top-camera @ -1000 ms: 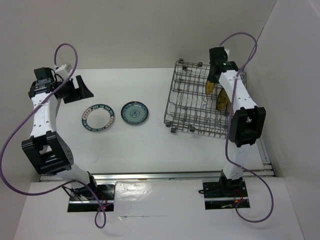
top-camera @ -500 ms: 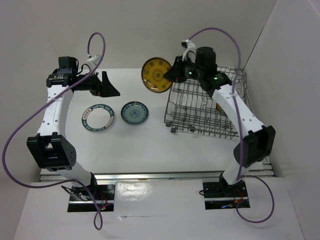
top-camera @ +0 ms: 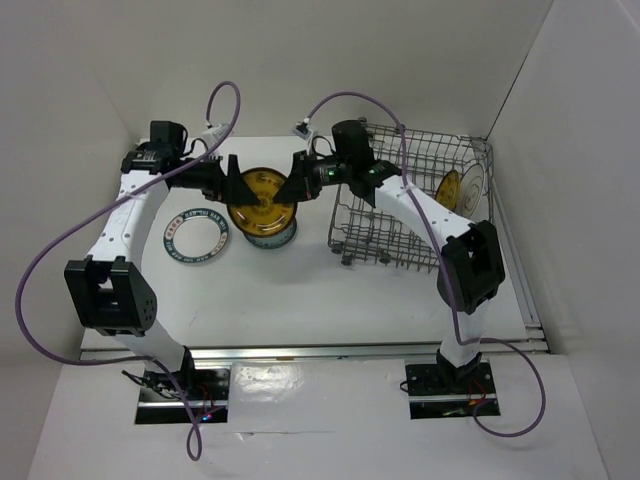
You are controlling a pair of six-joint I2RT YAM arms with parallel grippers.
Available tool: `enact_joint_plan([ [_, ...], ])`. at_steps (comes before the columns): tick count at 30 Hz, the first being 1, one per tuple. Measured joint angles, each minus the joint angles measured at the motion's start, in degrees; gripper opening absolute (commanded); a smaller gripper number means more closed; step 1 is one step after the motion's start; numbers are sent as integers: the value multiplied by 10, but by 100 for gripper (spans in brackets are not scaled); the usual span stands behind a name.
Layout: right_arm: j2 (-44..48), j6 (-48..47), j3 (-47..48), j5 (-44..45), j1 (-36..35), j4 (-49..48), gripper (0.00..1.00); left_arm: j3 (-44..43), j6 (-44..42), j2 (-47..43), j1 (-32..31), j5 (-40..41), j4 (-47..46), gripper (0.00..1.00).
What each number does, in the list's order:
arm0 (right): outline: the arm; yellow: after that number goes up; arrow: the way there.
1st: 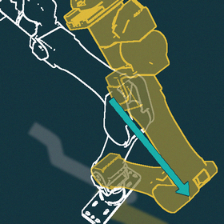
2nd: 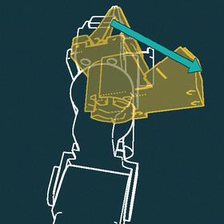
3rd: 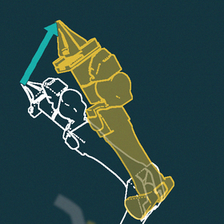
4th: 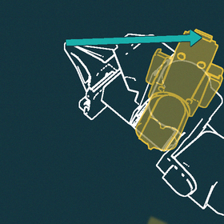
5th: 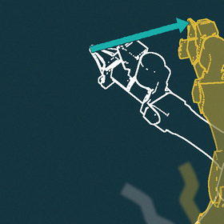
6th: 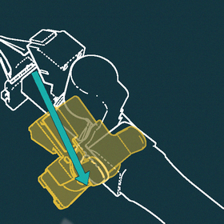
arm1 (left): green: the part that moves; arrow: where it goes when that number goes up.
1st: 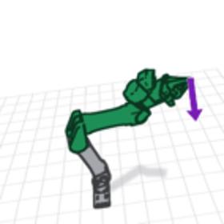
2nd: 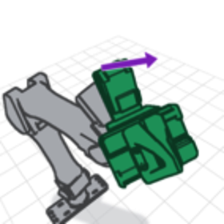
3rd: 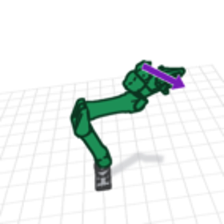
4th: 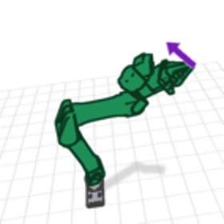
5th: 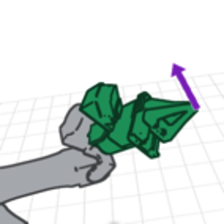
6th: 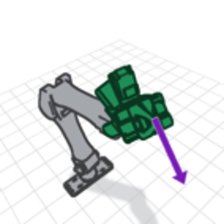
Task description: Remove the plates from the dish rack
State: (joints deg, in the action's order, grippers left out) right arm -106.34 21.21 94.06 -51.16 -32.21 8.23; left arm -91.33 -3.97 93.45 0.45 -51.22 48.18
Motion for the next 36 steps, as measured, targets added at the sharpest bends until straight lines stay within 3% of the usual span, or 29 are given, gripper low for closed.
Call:
enact_joint_plan([
  [2, -4, 1, 0, 1, 0, -1, 0, 1, 4, 3, 0, -1, -2, 72],
  [3, -8, 2, 0, 0, 0, -4, 0, 1, 6, 3, -2, -1, -2, 43],
  [4, -10, 2, 0, 3, 0, -6, 0, 2, 13, 3, -3, -9, -1, 24],
  [5, -15, 2, 0, 10, -1, -7, 0, 2, 16, 3, -5, -18, -2, 7],
  [6, -19, 1, 0, 12, 0, -8, 3, 3, 9, 3, -7, -34, 3, 0],
  [8, -26, 8, 0, -4, 8, -10, 15, 4, -6, 3, -8, -47, -1, 0],
  [9, -26, 8, 0, -5, 9, -9, 29, 4, -7, 7, -8, -53, -1, 0],
  [10, -26, 7, 0, -2, 9, -7, 56, 6, -4, 9, -7, -57, -2, 0],
  [14, -27, 3, 6, 35, 12, 21, 76, 6, 15, 34, -3, -30, -9, 0],
  [23, 47, 1, -16, 187, 136, 113, 82, -50, 70, 212, 27, 61, -14, 0],
  [30, 140, -25, -14, 254, 202, 166, 84, -106, 74, 323, 30, 74, 1, 0],
  [33, 161, -31, -17, 262, 220, 181, 84, -111, 74, 331, 27, 75, 3, 17],
  [34, 166, -33, -20, 264, 226, 186, 84, -111, 73, 331, 26, 75, 4, 26],
  [35, 171, -35, -24, 266, 233, 189, 84, -111, 73, 331, 25, 75, 3, 44],
  [36, 175, -37, -28, 267, 238, 191, 84, -111, 70, 331, 23, 78, 2, 53],
])
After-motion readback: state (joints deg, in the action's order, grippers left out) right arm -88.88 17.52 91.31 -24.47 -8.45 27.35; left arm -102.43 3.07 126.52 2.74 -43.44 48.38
